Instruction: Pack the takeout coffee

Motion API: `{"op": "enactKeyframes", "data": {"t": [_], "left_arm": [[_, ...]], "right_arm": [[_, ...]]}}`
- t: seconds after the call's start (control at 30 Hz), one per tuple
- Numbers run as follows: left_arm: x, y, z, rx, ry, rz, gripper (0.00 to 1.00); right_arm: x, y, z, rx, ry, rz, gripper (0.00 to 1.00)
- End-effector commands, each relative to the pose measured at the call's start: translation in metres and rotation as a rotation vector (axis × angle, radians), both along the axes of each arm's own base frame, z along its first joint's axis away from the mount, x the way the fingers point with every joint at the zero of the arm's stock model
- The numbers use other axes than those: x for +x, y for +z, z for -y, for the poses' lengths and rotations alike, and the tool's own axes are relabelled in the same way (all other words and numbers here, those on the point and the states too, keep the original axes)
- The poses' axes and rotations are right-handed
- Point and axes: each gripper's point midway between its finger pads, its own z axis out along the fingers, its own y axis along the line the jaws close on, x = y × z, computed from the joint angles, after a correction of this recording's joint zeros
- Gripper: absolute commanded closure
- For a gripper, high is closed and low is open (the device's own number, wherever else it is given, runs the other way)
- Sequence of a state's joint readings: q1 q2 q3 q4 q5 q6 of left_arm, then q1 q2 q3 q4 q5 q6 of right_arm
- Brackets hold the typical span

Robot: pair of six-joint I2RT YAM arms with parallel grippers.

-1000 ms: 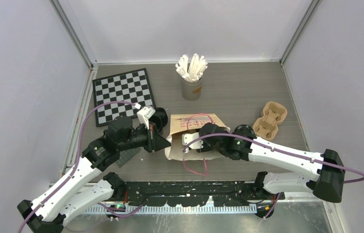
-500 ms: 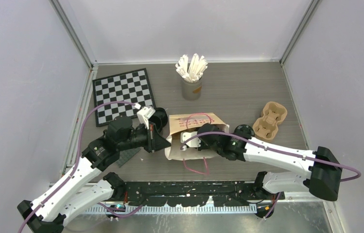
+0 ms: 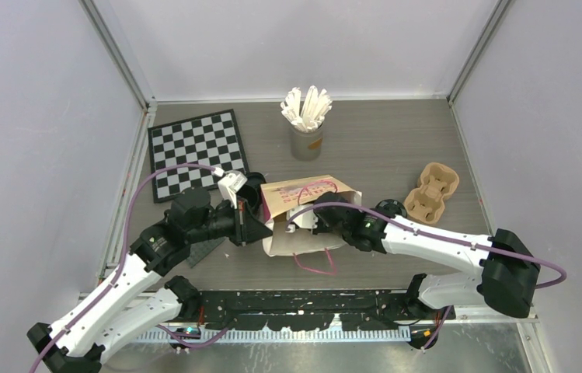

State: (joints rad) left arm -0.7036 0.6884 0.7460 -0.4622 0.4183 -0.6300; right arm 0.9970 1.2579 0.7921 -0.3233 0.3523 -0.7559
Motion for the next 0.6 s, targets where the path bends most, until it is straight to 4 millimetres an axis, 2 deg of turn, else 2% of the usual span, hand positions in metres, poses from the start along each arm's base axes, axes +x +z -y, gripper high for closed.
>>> {"op": "enactKeyframes", "data": {"t": [0.0,0.1,0.2,0.57], "left_arm": [[-0.001,0.009,0.0,-0.03,0.003,0.014,1.0],[0.003,0.012,0.003,-0.032,0.003,0.018,1.0],[0.007,0.013,0.004,-0.016,0.013,0.01,1.0],[0.022,0.02,0.017,0.011,-0.005,0.016,1.0]], "right_arm": [[0.006,0.016,-0.01,0.065,0.004,0.016,0.64],[-0.004,0.024,-0.006,0.067,0.008,-0.031,0.59],[-0.016,0.047,-0.002,0.118,0.017,-0.059,0.54],[-0.082,0.109,0.015,0.319,-0.042,-0.319,0.43]]}}
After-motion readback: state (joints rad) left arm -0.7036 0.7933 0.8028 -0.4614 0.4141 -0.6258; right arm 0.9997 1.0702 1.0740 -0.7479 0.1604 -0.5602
